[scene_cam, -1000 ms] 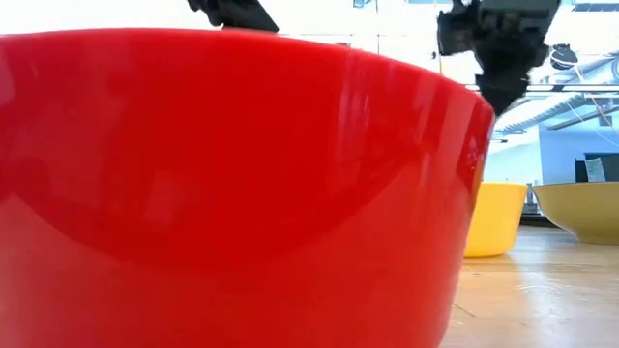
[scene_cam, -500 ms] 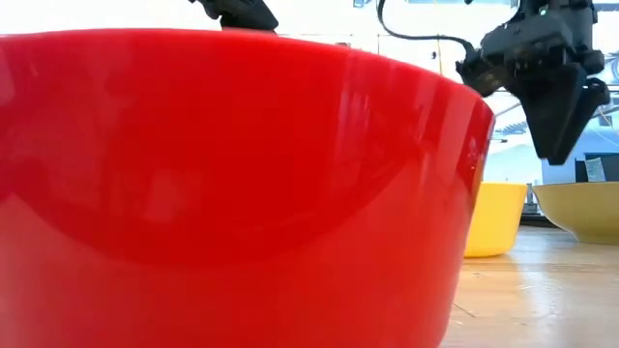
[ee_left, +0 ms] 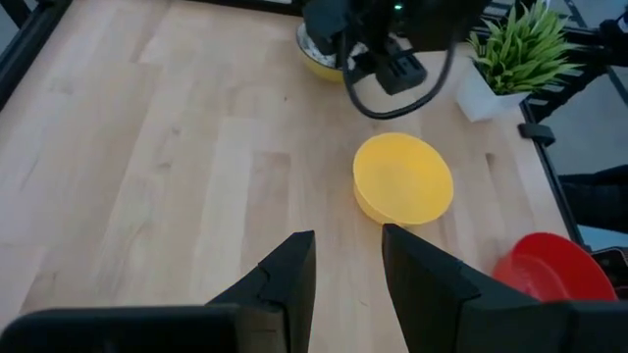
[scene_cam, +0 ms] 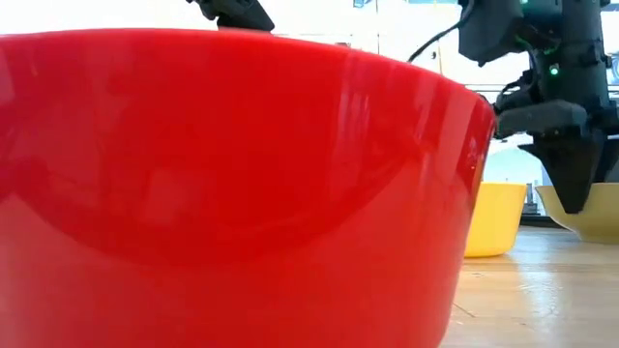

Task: Pick & Place Mini bowls
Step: Stack the white patterned bowl on top of the white patterned bowls on the shelf

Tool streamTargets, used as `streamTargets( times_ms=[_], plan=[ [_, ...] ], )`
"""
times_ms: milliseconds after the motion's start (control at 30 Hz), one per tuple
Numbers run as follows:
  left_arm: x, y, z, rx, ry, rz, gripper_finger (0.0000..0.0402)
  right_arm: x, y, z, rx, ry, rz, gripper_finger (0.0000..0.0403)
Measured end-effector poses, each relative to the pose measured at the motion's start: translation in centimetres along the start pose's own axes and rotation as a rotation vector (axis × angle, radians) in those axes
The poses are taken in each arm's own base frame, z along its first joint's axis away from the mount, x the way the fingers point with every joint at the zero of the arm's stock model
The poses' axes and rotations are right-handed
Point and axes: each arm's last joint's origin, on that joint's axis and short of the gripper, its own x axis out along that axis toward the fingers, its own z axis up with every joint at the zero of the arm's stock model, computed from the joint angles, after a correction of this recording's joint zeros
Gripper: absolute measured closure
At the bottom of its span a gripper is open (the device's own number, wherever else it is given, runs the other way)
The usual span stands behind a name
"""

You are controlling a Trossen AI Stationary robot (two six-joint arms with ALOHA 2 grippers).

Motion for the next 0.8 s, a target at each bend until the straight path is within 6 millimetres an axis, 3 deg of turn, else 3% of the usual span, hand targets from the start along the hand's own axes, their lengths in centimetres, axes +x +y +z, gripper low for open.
streamTargets(
  times_ms=[167, 400, 633, 800],
  plan=[
    [0.1, -0.8, -0.3, 0.012, 0.029, -0.021, 0.0279, 0.8, -0.6, -0.2, -0.071, -0.004, -0.039, 0.0292],
    [0.3, -2.0, -0.8, 0.034, 0.073, -0.051, 0.0279, 1.2, -1.1, 0.0, -0.126, 0.004, -0.062, 0.0390],
    [0.4, -3.0, -1.0, 0.053, 0.089, -0.079, 0.0279, 0.8, -0.7, 1.4, -0.193, -0.092, -0.041, 0.0397],
    [0.5, -3.8, -1.2, 0.044, 0.100, -0.098, 0.0279, -0.4, 1.1, 3.8, -0.231, -0.252, 0.128, 0.0397]
  ],
)
